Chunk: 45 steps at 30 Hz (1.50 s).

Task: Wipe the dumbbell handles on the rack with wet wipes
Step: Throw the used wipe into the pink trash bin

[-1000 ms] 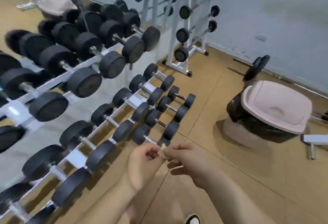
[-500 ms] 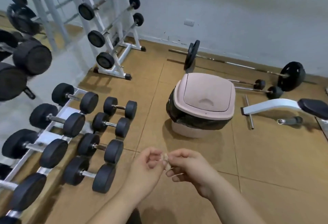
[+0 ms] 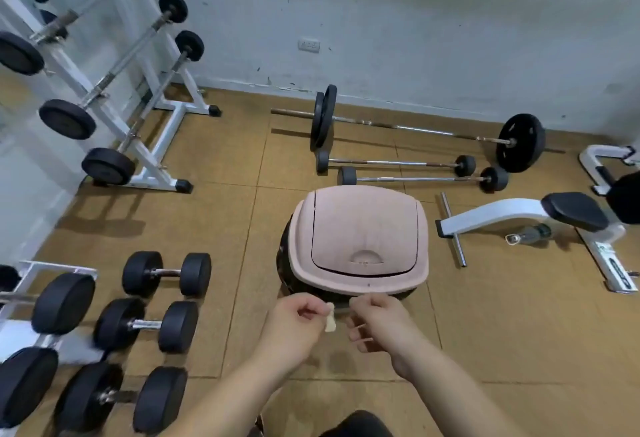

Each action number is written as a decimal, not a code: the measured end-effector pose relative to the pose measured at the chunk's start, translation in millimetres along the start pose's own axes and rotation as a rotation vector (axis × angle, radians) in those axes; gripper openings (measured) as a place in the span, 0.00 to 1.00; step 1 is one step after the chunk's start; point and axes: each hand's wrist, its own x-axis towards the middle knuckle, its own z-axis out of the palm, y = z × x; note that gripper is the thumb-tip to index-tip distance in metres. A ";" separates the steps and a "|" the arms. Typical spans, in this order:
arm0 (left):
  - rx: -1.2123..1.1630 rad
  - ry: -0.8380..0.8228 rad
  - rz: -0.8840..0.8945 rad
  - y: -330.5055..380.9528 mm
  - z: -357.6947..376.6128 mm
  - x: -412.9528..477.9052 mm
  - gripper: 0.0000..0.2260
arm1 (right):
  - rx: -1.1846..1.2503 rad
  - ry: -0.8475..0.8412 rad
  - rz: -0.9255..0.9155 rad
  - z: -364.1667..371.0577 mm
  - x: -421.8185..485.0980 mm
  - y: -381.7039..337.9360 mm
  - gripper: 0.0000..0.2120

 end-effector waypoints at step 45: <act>-0.406 0.744 -0.307 30.8 35.1 96.3 0.10 | -0.934 -0.731 -0.409 76.8 193.4 -151.4 0.16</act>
